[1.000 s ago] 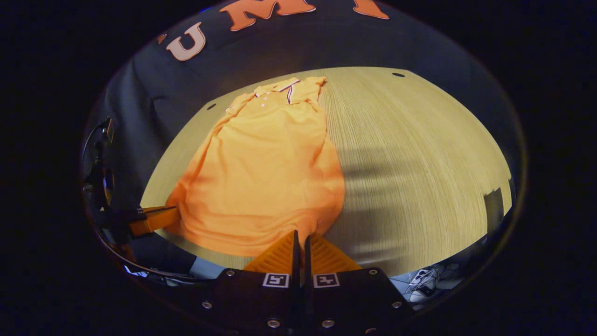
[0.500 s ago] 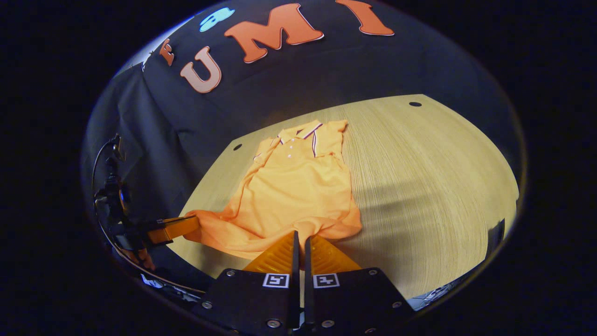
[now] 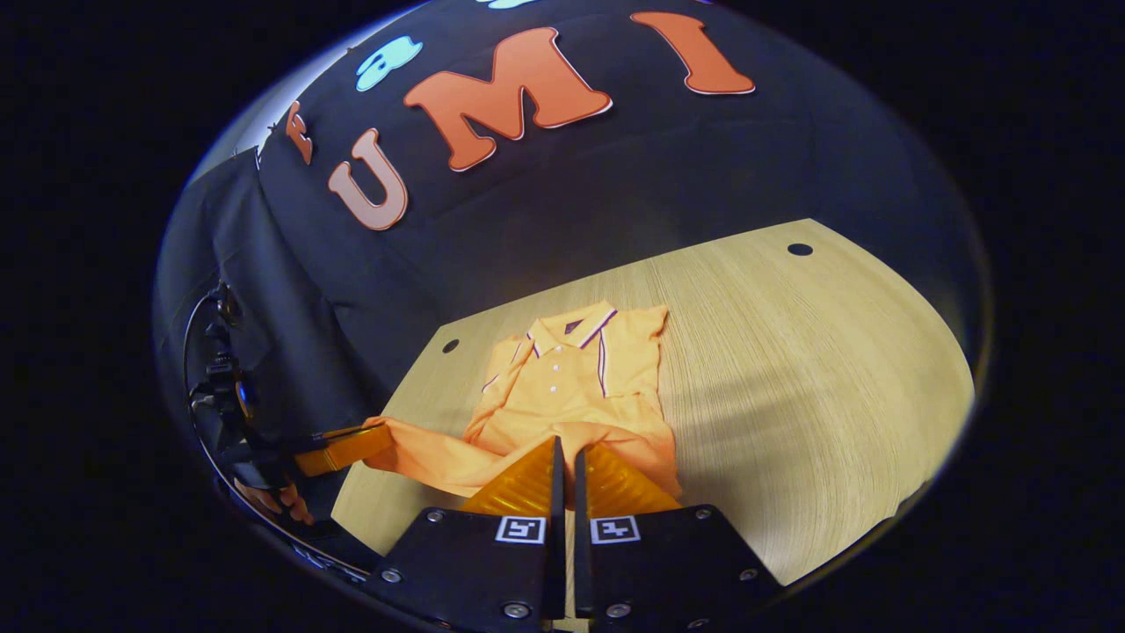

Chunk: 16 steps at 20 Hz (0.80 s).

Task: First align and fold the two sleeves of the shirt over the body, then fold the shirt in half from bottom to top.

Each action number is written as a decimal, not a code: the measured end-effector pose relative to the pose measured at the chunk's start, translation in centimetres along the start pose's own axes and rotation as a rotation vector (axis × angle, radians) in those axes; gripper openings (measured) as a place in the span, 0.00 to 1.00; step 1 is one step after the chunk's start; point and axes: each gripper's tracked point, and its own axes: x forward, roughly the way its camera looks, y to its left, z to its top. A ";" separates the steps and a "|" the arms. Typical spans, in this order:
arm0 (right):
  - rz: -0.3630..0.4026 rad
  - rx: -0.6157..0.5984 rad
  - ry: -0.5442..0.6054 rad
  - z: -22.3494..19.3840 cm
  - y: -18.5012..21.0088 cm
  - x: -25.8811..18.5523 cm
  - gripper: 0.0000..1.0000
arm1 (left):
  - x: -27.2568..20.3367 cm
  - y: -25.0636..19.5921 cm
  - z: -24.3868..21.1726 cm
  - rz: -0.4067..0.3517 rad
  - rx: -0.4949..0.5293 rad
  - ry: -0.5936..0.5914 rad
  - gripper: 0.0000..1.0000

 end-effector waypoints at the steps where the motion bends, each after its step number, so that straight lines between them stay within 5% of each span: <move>1: -0.002 0.003 -0.009 1.0 0.0 0.8 0.05 | 0.8 0.0 1.1 -0.003 0.007 -0.014 0.01; 16: -0.089 0.005 0.011 10.1 -3.5 15.6 0.05 | 17.6 4.4 10.4 -0.064 -0.024 0.034 0.01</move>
